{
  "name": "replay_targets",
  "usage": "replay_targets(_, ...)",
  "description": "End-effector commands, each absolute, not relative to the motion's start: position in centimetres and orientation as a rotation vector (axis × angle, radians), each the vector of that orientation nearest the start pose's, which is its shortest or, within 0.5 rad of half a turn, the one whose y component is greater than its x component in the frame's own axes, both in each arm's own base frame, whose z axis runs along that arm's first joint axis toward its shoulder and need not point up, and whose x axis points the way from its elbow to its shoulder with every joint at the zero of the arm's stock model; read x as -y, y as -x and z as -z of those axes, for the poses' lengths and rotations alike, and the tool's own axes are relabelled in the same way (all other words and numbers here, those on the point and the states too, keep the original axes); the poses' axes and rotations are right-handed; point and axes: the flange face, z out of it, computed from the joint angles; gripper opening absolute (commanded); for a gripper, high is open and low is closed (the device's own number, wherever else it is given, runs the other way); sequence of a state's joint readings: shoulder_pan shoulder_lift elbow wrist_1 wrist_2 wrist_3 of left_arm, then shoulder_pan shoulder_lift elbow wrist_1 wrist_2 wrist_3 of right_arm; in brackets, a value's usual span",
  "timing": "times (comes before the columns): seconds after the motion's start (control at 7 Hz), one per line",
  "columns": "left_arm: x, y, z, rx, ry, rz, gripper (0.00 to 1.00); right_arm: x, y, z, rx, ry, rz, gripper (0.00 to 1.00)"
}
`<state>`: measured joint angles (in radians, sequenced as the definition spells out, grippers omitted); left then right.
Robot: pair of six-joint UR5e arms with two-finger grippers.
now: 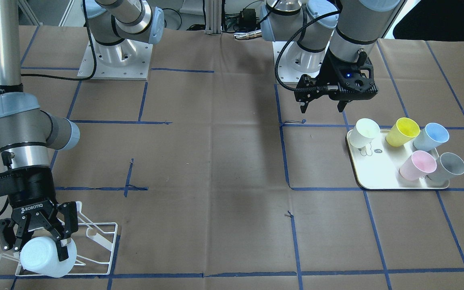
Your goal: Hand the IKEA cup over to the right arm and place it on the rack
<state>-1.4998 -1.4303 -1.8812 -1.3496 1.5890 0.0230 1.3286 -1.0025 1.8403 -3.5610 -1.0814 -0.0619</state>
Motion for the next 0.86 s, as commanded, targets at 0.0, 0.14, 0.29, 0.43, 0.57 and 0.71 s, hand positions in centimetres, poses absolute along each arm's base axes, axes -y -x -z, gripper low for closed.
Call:
replay_targets(0.0, 41.5, 2.9, -40.4, -3.116, 0.061, 0.028, 1.0, 64.1, -2.5, -27.4, -2.412, 0.166, 1.601, 0.04)
replay_targets(0.14, 39.9, -0.6, -39.6, -3.116, 0.084, 0.01, 1.0, 64.2, -2.5, -27.5, -2.41, 0.168, 1.607, 0.04)
replay_targets(0.29, 39.0, -3.0, -38.5, -3.122, 0.015, -0.015, 1.0, 64.1, -2.5, -27.2, -2.413, 0.165, 1.599, 0.04)
replay_targets(0.43, 38.6, -6.0, -38.2, -3.128, 0.04, -0.024, 1.0, 64.1, -2.5, -26.7, -2.418, 0.162, 1.588, 0.04)
replay_targets(0.57, 38.4, -7.9, -37.7, -3.136, 0.024, -0.044, 0.99, 64.1, -2.5, -26.6, -2.42, 0.161, 1.584, 0.06)
replay_targets(0.71, 38.7, -8.4, -36.9, -3.145, 0.002, -0.066, 0.99, 64.1, -2.5, -26.4, -2.425, 0.155, 1.574, 0.08)
